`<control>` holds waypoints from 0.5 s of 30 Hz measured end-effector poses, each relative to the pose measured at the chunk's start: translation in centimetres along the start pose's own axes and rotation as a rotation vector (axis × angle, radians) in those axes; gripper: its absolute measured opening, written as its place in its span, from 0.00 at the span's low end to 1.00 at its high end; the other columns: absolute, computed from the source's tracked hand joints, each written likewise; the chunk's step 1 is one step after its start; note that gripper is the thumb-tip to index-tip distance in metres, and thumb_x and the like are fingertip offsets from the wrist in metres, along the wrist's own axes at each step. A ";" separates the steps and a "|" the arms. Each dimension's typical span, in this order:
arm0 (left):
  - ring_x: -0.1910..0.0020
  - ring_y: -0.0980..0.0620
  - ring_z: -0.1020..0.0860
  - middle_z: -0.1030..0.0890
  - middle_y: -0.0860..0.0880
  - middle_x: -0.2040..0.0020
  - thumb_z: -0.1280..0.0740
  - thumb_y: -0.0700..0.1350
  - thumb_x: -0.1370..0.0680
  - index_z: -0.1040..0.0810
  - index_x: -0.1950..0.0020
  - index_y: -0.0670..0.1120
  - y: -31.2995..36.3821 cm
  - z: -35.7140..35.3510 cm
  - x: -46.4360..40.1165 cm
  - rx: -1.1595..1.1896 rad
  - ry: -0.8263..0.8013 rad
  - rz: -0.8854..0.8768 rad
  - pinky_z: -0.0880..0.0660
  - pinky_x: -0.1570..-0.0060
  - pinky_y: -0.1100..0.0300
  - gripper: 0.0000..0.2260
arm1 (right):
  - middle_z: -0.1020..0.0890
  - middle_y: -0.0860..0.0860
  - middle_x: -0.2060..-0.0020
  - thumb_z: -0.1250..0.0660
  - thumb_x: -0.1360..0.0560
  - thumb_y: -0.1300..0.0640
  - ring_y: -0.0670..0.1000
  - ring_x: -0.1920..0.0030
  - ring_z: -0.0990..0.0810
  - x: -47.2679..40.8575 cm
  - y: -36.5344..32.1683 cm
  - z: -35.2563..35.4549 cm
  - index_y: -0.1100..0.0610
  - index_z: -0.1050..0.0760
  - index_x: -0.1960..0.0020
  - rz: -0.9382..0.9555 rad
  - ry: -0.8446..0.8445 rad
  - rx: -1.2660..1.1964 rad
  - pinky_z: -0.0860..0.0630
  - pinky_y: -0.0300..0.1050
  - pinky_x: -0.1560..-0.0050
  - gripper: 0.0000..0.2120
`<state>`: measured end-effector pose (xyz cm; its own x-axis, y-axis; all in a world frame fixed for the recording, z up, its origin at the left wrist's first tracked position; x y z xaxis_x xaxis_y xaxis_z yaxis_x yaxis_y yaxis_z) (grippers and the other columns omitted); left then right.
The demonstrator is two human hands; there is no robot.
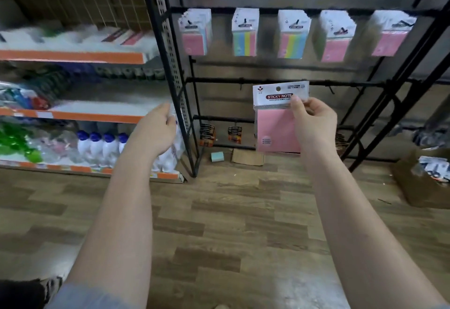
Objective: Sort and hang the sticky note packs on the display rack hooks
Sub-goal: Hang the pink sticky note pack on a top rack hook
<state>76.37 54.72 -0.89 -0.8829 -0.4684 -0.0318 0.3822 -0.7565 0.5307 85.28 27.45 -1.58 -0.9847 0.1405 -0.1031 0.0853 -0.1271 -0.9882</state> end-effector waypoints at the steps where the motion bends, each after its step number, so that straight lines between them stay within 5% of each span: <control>1: 0.31 0.43 0.33 0.36 0.46 0.26 0.47 0.45 0.17 0.41 0.24 0.46 -0.1 0.0 -1.3 0.005 -0.004 0.001 0.36 0.36 0.53 0.20 | 0.22 0.42 0.66 0.36 0.22 0.50 0.42 0.65 0.28 -0.8 -0.3 -0.8 0.50 0.23 0.59 0.000 0.002 0.004 0.33 0.39 0.65 0.09; 3: 0.28 0.45 0.37 0.39 0.47 0.24 0.48 0.45 0.17 0.44 0.23 0.48 -0.2 -0.2 -3.9 0.015 -0.016 -0.004 0.40 0.32 0.54 0.21 | 0.21 0.42 0.65 0.35 0.22 0.50 0.42 0.65 0.27 -2.6 -0.7 -2.3 0.51 0.23 0.58 0.006 0.006 0.013 0.32 0.38 0.65 0.08; 8: 0.34 0.37 0.30 0.35 0.46 0.26 0.48 0.45 0.17 0.44 0.23 0.49 0.5 -1.2 -10.8 0.055 -0.005 0.006 0.31 0.38 0.47 0.22 | 0.24 0.41 0.69 0.35 0.22 0.51 0.41 0.68 0.29 -8.9 -0.8 -4.9 0.49 0.26 0.64 0.035 0.008 0.032 0.33 0.36 0.68 0.12; 12: 0.27 0.47 0.37 0.40 0.50 0.24 0.47 0.46 0.17 0.44 0.23 0.50 1.6 -1.9 -17.0 0.080 0.047 0.014 0.38 0.31 0.54 0.22 | 0.26 0.43 0.71 0.35 0.22 0.52 0.41 0.71 0.32 -15.6 -1.1 -7.4 0.51 0.27 0.65 0.063 -0.010 0.015 0.36 0.30 0.74 0.14; 15: 0.37 0.54 0.28 0.41 0.51 0.24 0.46 0.46 0.17 0.43 0.23 0.50 2.5 -1.5 -20.9 0.087 0.088 0.030 0.32 0.39 0.61 0.22 | 0.25 0.45 0.70 0.36 0.21 0.52 0.44 0.69 0.29 -20.4 -2.2 -10.0 0.50 0.28 0.65 0.056 -0.066 0.024 0.35 0.32 0.72 0.13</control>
<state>96.15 61.92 -0.13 -0.8428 -0.5312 -0.0871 0.3792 -0.7008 0.6042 106.73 34.64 1.57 -0.9864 0.0674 -0.1500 0.1380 -0.1564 -0.9780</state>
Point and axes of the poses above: each hand's wrist, its own x-axis away from the middle knuckle, its own z-axis out of the back of the hand, y = z × x, the point moved 6 cm from there along -x, towards the middle knuckle
